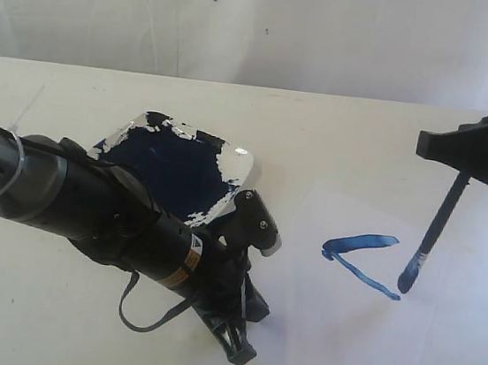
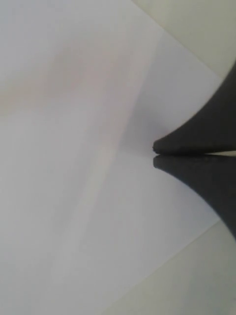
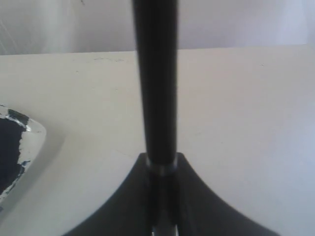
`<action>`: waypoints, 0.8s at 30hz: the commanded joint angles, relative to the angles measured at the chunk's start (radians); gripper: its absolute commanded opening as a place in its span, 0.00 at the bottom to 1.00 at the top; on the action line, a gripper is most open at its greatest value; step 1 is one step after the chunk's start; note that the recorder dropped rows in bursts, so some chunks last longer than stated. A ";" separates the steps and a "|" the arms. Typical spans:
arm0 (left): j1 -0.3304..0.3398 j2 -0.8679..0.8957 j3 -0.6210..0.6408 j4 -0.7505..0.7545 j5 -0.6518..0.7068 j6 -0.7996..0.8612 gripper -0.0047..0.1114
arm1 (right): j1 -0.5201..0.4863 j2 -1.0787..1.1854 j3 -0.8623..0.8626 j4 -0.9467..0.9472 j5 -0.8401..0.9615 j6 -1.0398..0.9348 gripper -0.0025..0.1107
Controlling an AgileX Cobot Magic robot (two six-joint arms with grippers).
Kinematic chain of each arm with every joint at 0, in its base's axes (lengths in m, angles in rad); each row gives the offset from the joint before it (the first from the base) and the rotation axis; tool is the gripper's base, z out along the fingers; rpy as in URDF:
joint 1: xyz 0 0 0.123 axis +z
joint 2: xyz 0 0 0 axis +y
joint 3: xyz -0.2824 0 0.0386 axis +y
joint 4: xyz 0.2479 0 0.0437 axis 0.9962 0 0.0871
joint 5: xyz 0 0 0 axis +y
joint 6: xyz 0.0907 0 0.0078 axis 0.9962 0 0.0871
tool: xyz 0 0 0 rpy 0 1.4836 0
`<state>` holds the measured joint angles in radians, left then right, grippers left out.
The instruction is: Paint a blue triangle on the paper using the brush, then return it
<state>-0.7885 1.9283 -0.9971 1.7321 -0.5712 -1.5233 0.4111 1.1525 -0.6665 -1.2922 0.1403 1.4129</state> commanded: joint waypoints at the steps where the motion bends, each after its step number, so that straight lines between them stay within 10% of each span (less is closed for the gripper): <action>1: -0.004 -0.001 -0.004 0.012 -0.004 0.002 0.04 | -0.001 -0.007 -0.030 -0.022 -0.073 -0.016 0.02; 24: -0.004 -0.001 -0.004 0.012 -0.004 0.002 0.04 | -0.003 0.192 -0.130 -0.452 0.257 0.692 0.02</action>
<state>-0.7885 1.9283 -0.9971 1.7321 -0.5720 -1.5233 0.4111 1.3279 -0.7773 -1.7270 0.3984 2.0906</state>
